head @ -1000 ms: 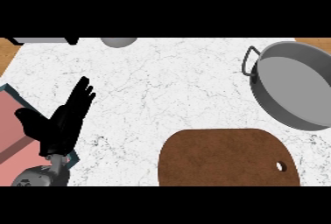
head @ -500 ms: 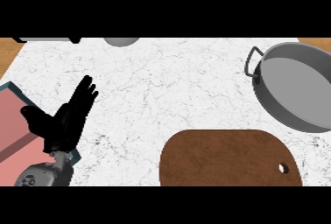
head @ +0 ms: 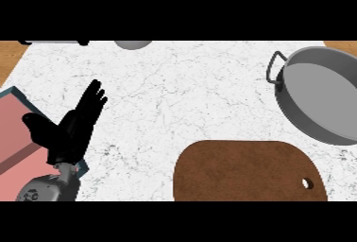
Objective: Pick the tomato from the cutting board and place it in the pot
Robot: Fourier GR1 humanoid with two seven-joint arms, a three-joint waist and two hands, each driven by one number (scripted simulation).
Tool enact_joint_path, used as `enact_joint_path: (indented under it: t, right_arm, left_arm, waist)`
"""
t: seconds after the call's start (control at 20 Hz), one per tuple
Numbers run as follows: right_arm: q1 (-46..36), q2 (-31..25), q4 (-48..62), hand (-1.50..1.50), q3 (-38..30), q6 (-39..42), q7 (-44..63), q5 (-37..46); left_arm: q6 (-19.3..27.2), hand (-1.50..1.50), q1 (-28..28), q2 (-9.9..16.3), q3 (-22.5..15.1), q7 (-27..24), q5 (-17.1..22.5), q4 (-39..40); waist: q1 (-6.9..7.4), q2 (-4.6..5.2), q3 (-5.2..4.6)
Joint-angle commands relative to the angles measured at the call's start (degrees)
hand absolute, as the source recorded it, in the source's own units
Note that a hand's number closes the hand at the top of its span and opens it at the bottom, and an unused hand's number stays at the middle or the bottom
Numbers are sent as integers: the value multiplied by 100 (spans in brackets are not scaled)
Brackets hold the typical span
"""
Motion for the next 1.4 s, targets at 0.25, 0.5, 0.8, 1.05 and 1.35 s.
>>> enact_joint_path:
  t: [0.25, 0.5, 0.8, 1.05, 1.35]
  right_arm:
    - [-702, 170, 2556, 150, -12, -975, -836, 380]
    - [-701, 504, 3418, 150, 57, -1111, -1460, 148]
    - [-1084, 867, 4457, -150, -787, -1836, -1355, -402]
    - [-1044, 1184, 4474, -150, -1218, -2676, -1962, -879]
    - [-1117, 981, 4283, -150, -1624, -4227, -2794, -797]
  left_arm:
    - [-116, 0, 206, 0, 79, 91, 1, -343]
    - [-263, 0, -28, 87, 330, 184, 170, -64]
    - [-325, 0, 18, -5, 293, -139, 89, 149]
    - [-245, 0, -41, 29, 271, 176, -12, -38]
    - [-135, 0, 29, -162, 199, 41, -82, 4]
  waist:
    - [16, 8, 6]
    - [0, 8, 8]
    - [2, 27, 9]
    - [-45, -5, 11]
    - [-35, 4, 11]
